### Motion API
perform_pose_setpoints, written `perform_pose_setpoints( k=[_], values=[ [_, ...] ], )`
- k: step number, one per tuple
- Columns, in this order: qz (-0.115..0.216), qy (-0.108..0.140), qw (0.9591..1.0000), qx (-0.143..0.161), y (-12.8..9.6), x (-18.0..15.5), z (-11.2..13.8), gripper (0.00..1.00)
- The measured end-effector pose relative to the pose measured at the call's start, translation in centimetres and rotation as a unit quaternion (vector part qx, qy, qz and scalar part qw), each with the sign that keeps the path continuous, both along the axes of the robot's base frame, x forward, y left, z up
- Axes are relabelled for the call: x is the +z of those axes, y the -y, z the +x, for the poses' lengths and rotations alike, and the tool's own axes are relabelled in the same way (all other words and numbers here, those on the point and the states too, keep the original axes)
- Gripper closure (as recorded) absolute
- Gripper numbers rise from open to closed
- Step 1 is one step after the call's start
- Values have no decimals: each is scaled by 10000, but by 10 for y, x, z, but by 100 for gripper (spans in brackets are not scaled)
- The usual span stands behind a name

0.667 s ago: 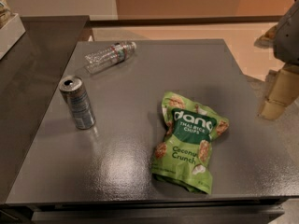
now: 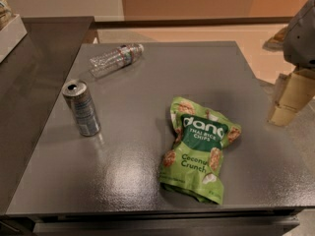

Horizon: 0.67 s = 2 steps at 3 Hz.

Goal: Move redbull can near water bottle

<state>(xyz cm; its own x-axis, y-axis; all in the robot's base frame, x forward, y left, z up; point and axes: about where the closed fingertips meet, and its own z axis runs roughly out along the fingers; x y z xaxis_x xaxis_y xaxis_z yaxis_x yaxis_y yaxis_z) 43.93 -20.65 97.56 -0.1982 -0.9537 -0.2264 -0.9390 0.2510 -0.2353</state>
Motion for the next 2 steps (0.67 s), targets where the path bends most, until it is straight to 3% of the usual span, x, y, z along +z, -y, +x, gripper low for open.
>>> perform_pose_setpoints(
  k=[1,2],
  values=[
    [427,-90,9987,244,-33,-6,0,0],
    [1048,-167,9931,506,-87,-13,2,0]
  ],
)
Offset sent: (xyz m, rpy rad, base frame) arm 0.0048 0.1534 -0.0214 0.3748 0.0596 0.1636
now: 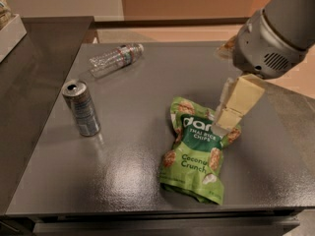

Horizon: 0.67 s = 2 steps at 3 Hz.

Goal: Move redbull can near water bottle

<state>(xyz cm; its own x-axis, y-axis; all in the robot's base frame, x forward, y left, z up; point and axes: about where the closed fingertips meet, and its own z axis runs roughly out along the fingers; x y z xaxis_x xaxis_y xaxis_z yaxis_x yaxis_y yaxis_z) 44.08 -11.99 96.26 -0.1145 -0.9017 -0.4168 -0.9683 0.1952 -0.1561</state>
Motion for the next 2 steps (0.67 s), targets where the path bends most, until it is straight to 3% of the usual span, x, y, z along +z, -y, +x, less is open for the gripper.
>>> perform_pose_setpoints(
  k=[2],
  values=[
    [1048,169,9941,204,-107,-10,10,0]
  ],
)
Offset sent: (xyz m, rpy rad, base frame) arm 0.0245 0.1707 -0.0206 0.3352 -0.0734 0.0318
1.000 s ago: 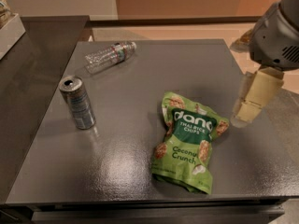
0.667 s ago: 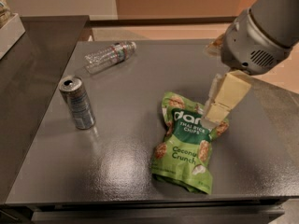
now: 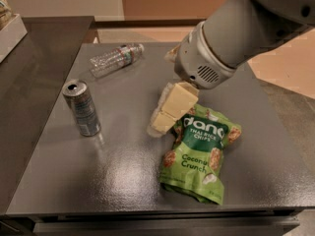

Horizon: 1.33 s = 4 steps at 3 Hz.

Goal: Move redbull can near water bottle

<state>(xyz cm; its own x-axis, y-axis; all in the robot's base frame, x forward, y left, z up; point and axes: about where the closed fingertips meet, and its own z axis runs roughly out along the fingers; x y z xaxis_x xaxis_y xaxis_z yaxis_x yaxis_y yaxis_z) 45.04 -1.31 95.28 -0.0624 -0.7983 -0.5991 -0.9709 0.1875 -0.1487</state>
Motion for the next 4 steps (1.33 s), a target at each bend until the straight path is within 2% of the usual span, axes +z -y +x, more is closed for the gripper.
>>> perform_pose_setpoints(
  k=[2,3,4],
  values=[
    [612,253,9978,91,-100,-15,5,0],
    [751,258,9966,211,-142,-24,9,0],
    [773,251,9964,255,-173,-35,20,0]
  ],
)
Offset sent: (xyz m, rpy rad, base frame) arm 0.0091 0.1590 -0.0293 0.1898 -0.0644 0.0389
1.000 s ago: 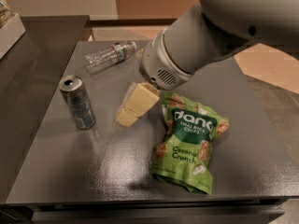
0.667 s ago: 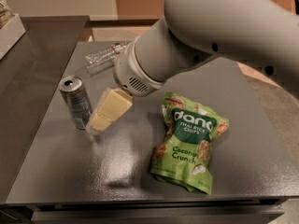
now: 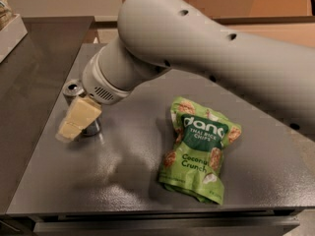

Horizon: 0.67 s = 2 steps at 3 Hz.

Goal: Move redbull can near water bottle

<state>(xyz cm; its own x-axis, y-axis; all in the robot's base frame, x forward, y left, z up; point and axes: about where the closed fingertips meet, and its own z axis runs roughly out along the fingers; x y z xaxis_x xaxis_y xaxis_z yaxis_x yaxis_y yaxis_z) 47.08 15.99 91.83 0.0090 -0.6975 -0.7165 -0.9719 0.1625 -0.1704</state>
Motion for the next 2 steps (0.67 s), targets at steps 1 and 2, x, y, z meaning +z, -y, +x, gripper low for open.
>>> perform_pose_setpoints(
  k=[1,2],
  values=[
    [-24,-33,10000,-13,-11,-9,13,16],
    [0,-81,10000,-47,-11,-14,23,39]
  ],
)
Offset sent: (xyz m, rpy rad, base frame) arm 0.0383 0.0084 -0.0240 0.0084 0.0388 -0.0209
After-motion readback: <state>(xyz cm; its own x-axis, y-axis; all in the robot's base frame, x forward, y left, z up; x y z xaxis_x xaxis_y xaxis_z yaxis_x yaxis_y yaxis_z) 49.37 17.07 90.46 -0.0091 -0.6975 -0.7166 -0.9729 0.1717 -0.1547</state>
